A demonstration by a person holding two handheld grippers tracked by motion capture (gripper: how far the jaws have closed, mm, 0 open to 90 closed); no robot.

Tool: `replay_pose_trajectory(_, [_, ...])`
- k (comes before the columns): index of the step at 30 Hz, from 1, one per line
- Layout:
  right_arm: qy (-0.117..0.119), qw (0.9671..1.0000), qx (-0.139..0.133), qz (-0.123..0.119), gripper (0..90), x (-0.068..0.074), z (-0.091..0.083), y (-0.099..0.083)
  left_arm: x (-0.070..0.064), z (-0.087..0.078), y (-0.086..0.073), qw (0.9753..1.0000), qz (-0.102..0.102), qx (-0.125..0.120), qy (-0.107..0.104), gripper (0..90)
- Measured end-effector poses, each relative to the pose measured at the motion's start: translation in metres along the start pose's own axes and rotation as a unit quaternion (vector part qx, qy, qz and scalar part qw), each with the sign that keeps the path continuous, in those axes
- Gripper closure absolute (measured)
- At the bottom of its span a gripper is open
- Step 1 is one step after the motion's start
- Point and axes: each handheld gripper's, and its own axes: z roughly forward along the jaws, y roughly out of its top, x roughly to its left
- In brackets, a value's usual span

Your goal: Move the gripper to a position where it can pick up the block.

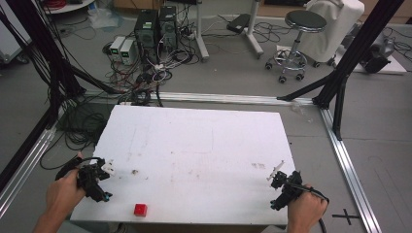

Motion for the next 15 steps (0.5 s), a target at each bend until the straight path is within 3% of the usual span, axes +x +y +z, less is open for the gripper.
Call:
replay_pose_trajectory(1, [0.000,1.0000,0.000,0.001,4.7,0.000,0.000,0.000,-0.002,-0.002,0.001,0.9999,0.014,-0.001,-0.002,24.2])
replay_pose_trajectory(2, [0.000,1.0000,0.000,0.001,4.7,0.000,0.000,0.000,-0.002,-0.002,0.001,0.9999,0.014,-0.001,-0.002,24.2])
replay_pose_trajectory(3, [0.000,1.0000,-0.002,0.002,4.7,0.001,-0.001,0.000,-0.004,-0.004,0.002,0.9991,0.041,0.002,-0.005,24.1])
replay_pose_trajectory(4, [0.000,1.0000,-0.002,0.002,4.7,0.001,-0.001,0.000,-0.004,-0.004,0.002,0.9991,0.041,0.002,-0.005,24.2])
replay_pose_trajectory(5, [0.001,1.0000,-0.005,0.001,4.7,0.001,-0.001,-0.001,-0.009,-0.004,0.004,0.9975,0.070,0.009,0.001,24.2])
replay_pose_trajectory(6, [0.001,1.0000,-0.005,0.001,4.7,0.001,-0.001,-0.001,-0.009,-0.004,0.004,0.9975,0.070,0.009,0.001,24.3])
replay_pose_trajectory(9, [0.001,1.0000,-0.007,0.001,4.7,0.001,-0.002,-0.002,-0.018,-0.003,0.008,0.9932,0.115,0.019,-0.007,24.4])
replay_pose_trajectory(15, [0.001,0.9999,-0.012,0.004,4.7,0.000,-0.004,-0.004,-0.024,-0.002,0.010,0.9910,0.132,0.023,-0.012,24.4])
